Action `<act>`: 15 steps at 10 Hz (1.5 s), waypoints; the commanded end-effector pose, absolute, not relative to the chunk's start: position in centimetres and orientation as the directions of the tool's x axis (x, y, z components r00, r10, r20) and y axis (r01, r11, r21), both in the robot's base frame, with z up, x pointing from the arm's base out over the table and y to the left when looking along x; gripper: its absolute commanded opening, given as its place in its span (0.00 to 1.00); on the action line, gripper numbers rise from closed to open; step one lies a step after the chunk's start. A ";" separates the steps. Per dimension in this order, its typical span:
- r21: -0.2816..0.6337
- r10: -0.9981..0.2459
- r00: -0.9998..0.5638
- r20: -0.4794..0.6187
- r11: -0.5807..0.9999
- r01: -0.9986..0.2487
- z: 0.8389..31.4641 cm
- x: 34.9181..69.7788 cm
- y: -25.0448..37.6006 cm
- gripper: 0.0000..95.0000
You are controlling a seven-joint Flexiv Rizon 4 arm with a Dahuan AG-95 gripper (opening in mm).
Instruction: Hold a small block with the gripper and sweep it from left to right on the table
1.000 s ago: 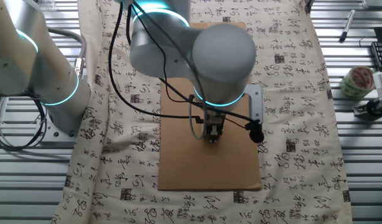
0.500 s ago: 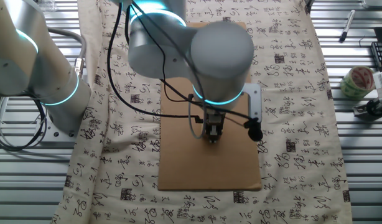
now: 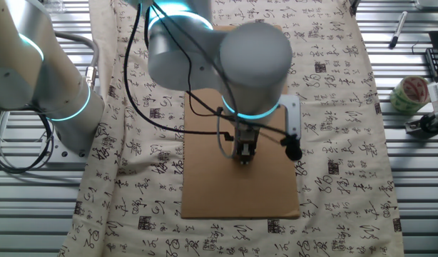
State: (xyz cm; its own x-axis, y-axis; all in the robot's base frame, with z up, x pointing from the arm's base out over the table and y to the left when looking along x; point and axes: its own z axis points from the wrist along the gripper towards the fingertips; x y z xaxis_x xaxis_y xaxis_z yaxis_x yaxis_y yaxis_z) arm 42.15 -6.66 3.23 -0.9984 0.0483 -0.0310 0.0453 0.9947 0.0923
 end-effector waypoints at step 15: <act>0.029 0.009 -0.998 -0.063 1.000 0.008 3.0 42.2 -6.6 0.40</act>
State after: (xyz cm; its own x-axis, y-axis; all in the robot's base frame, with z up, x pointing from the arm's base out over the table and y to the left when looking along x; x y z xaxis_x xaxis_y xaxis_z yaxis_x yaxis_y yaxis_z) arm 42.13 -6.50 3.02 -0.9975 0.0181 -0.0690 0.0140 0.9981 0.0594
